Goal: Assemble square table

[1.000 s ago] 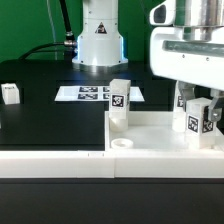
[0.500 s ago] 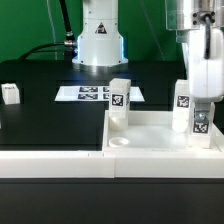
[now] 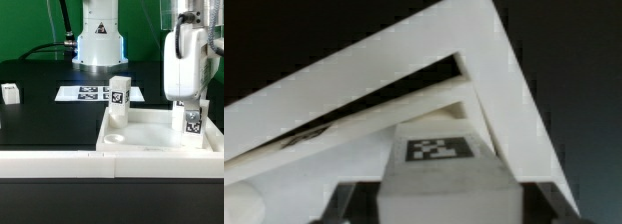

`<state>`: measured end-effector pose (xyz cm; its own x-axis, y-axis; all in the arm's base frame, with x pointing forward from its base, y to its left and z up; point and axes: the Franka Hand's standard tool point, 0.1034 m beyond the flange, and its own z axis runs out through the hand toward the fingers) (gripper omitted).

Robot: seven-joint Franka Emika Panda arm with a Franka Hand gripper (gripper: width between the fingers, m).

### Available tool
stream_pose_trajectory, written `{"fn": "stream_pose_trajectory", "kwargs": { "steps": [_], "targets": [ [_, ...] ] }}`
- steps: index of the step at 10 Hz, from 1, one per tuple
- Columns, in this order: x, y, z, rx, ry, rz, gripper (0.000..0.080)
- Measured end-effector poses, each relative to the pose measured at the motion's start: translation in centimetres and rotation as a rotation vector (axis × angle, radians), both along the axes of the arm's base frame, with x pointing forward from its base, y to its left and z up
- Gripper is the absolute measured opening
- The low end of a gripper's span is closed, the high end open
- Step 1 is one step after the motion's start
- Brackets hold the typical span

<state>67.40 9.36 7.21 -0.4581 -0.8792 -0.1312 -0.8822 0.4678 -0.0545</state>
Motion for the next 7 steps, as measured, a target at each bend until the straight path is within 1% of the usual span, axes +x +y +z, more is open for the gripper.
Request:
{"fn": "stream_pose_trajectory", "kwargs": {
  "steps": [4, 5, 6, 7],
  "targets": [
    [-0.1, 0.0, 0.0, -0.014, -0.003, 0.049, 0.029],
    [0.0, 0.0, 0.0, -0.014, -0.004, 0.051, 0.0467],
    [0.1, 0.0, 0.6, -0.013, -0.013, 0.061, 0.0585],
    [0.1, -0.3, 1.6, -0.013, -0.032, 0.086, 0.0585]
  ]
}}
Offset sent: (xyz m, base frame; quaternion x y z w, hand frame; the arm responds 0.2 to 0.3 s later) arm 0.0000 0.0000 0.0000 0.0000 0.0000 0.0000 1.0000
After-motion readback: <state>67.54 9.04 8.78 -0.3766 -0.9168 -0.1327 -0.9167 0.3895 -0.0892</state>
